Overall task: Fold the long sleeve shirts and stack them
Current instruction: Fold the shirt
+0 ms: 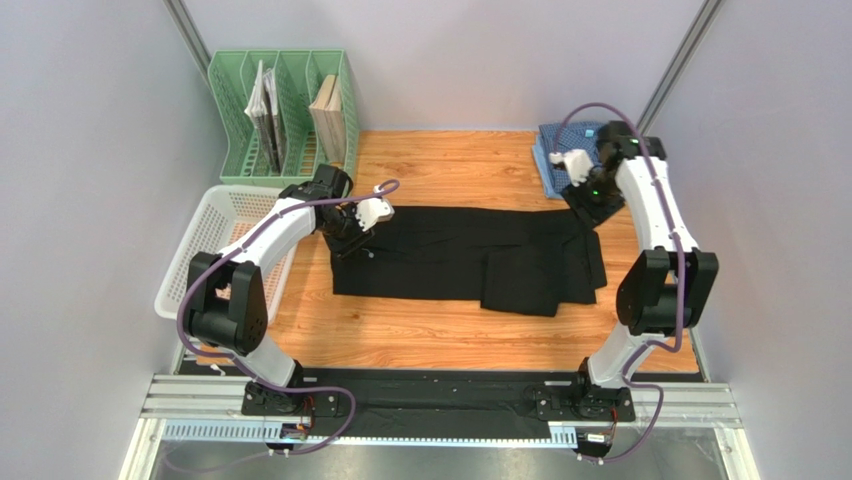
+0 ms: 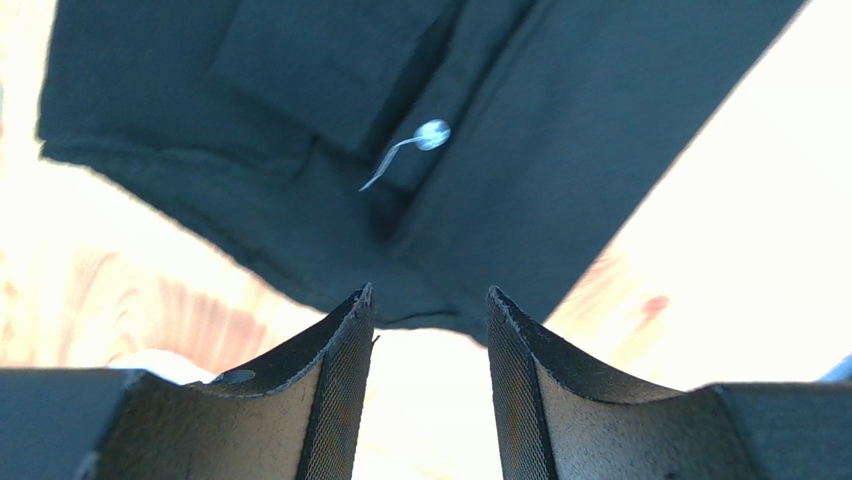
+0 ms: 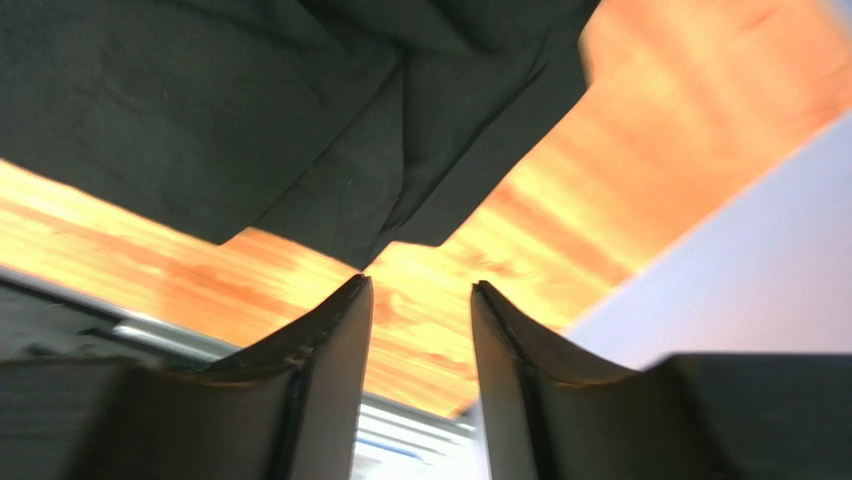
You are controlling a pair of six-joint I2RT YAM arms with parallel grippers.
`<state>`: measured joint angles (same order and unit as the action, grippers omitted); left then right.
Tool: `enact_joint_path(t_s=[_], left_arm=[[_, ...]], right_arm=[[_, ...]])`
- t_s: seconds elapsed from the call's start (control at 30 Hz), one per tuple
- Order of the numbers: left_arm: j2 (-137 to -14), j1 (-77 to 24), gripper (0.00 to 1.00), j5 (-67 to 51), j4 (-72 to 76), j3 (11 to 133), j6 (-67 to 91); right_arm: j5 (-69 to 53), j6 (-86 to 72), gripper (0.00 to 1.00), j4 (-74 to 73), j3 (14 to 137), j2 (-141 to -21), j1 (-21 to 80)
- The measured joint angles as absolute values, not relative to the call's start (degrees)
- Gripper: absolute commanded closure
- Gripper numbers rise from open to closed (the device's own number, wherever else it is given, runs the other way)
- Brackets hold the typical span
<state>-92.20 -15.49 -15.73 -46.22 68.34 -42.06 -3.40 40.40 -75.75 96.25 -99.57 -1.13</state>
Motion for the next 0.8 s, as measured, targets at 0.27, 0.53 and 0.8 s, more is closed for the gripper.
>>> enact_joint_path(t_s=[0.27,0.53,0.8], left_arm=[[-88.9,-16.4,0.46,-24.7,-48.0,63.6,-40.2],[-87.3,-17.3,0.32,-31.9,-48.1,63.0,-35.9],[-87.3,-18.4,0.32,-34.2,-47.2,63.0,-33.3]], right_arm=[[-21.8,36.0,0.37,-76.1,83.5,-98.6,-10.1],[-33.8,16.8,0.3,-72.5,68.3,-92.6,-9.2],[-34.1,2.4,0.12,-64.9,60.2,-88.8,-9.9]])
